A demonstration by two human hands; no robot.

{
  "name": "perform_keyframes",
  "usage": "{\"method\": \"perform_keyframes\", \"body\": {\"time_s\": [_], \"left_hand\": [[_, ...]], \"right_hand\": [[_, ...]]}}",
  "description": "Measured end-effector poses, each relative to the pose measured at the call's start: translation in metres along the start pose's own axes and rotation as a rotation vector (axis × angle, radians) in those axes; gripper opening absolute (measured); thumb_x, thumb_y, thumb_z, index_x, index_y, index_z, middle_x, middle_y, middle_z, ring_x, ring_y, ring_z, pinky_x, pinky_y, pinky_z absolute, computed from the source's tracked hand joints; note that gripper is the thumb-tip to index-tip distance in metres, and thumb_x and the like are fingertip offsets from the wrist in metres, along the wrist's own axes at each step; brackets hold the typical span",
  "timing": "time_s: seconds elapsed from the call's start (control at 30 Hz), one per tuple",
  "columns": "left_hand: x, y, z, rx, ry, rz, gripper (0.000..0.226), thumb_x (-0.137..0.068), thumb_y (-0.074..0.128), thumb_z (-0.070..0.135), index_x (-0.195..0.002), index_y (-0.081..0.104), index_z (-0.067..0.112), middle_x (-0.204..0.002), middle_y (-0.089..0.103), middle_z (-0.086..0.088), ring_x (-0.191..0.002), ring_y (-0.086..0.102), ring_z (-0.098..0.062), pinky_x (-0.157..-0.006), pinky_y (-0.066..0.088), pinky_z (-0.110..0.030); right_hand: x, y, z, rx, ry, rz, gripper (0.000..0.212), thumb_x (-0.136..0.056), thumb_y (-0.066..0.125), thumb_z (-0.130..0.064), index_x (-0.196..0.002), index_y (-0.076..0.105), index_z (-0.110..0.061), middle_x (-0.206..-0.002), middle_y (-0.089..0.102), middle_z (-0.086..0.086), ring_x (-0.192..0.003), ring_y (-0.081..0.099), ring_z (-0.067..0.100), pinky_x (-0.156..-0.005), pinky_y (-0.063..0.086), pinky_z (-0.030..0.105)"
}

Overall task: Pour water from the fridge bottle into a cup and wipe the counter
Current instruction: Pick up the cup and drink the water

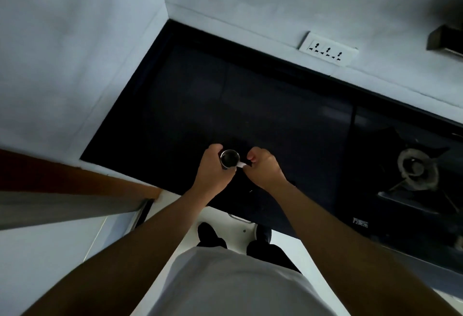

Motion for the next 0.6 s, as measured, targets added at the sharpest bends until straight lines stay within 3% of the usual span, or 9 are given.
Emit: {"method": "perform_keyframes", "body": {"time_s": [0.07,0.13,0.23,0.37,0.6], "left_hand": [[0.002,-0.007,0.011,-0.051,0.034,0.016,0.061,-0.077,0.08,0.022,-0.13,0.051,0.013,-0.119,0.057,-0.003,-0.109,0.058,-0.015,-0.09,0.051,-0.024],[0.004,-0.012,0.03,-0.107,0.098,0.028,0.064,-0.08,0.08,0.02,-0.135,0.049,0.012,-0.128,0.055,-0.007,-0.119,0.053,-0.02,-0.097,0.046,-0.026],[0.01,-0.01,0.062,-0.229,0.195,0.021,0.061,-0.083,0.078,0.023,-0.135,0.048,0.013,-0.131,0.054,-0.009,-0.123,0.05,-0.023,-0.1,0.047,-0.032],[0.024,0.015,0.096,-0.504,0.34,-0.081,0.056,-0.085,0.073,0.037,-0.132,0.05,0.017,-0.129,0.055,-0.008,-0.121,0.05,-0.029,-0.1,0.047,-0.04],[0.069,0.079,0.146,-0.759,0.48,-0.213,0.042,-0.085,0.067,0.036,-0.12,0.053,0.017,-0.121,0.056,-0.008,-0.114,0.052,-0.032,-0.092,0.046,-0.043]], "right_hand": [[0.007,-0.012,0.004,-0.011,0.0,0.012,0.023,-0.083,0.069,-0.014,-0.105,0.061,-0.013,-0.108,0.058,0.008,-0.089,0.06,0.021,-0.068,0.043,0.025],[0.016,-0.025,0.01,-0.015,0.004,0.033,0.024,-0.085,0.07,-0.017,-0.108,0.061,-0.014,-0.112,0.058,0.009,-0.09,0.059,0.02,-0.069,0.044,0.024],[0.032,-0.042,0.018,0.046,0.043,0.038,0.029,-0.089,0.069,-0.026,-0.114,0.059,-0.015,-0.118,0.055,0.009,-0.095,0.059,0.021,-0.072,0.051,0.028],[0.064,-0.066,0.034,0.247,0.131,0.023,0.039,-0.092,0.064,-0.037,-0.123,0.055,-0.015,-0.124,0.051,0.012,-0.114,0.053,0.029,-0.093,0.052,0.041],[0.129,-0.107,0.077,0.276,0.18,0.131,0.042,-0.09,0.063,-0.036,-0.125,0.054,-0.015,-0.126,0.053,0.013,-0.12,0.051,0.034,-0.097,0.045,0.041]]}}
Point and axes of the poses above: each hand's wrist, its own x-axis away from the middle knuckle, its own y-axis out of the palm, z = x × y, the point moved 5 cm from there along -x, towards the middle knuckle
